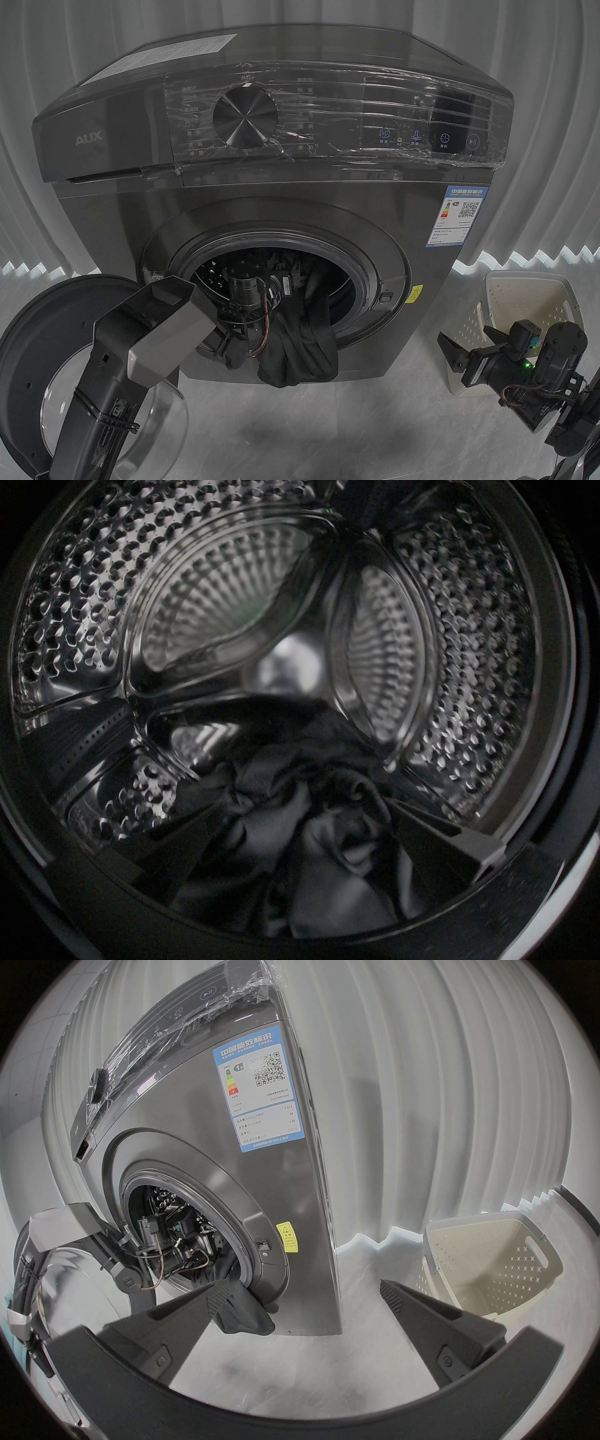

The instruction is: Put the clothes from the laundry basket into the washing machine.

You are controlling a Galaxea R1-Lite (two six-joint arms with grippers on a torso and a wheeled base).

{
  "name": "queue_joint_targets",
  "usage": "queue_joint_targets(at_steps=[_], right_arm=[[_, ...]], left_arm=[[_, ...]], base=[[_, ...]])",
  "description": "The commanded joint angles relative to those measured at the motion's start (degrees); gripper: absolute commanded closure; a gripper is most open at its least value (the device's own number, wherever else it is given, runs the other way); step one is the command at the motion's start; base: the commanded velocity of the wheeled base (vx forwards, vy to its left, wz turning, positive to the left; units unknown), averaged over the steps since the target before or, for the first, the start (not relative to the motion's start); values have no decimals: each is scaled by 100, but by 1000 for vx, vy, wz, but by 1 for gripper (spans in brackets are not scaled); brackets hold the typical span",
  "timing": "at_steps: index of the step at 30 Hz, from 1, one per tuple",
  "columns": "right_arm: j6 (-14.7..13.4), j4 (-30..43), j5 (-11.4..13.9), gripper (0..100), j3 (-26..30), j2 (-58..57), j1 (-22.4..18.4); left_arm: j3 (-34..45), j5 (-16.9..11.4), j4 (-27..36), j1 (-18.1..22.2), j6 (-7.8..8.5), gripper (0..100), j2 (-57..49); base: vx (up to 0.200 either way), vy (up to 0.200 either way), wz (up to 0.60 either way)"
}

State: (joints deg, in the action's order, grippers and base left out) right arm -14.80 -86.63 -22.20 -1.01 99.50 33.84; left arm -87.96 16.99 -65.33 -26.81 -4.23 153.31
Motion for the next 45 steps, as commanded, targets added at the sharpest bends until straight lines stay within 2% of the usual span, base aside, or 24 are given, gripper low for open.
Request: queue_joint_targets(at_steps=[1,6,18,19,27,30,37,45], right_arm=[[-5,-3,-4,0,101,8,44],[-14,5,-4,0,101,8,44],[-5,-3,-4,0,101,8,44],[-5,-12,5,0,101,8,44],[-14,-12,5,0,101,8,70],[-14,-12,-4,0,101,8,70],[-5,-12,-4,0,101,8,70],[-14,-3,-4,0,101,8,79]], left_arm=[[1219,-73,135,-316,-16,0,-820],[1615,-82,126,-404,-34,0,-715],[1369,-73,82,-352,-69,0,-82],[1351,-73,82,-352,-69,100,-82],[1325,-73,108,-378,-69,100,-38],[754,-65,73,-272,-69,100,-20],[-538,-38,442,106,-52,100,-20],[-1382,23,468,88,-52,100,278]], base=[[0,0,0],[0,0,0],[0,0,0],[0,0,0],[0,0,0],[0,0,0],[0,0,0],[0,0,0]])
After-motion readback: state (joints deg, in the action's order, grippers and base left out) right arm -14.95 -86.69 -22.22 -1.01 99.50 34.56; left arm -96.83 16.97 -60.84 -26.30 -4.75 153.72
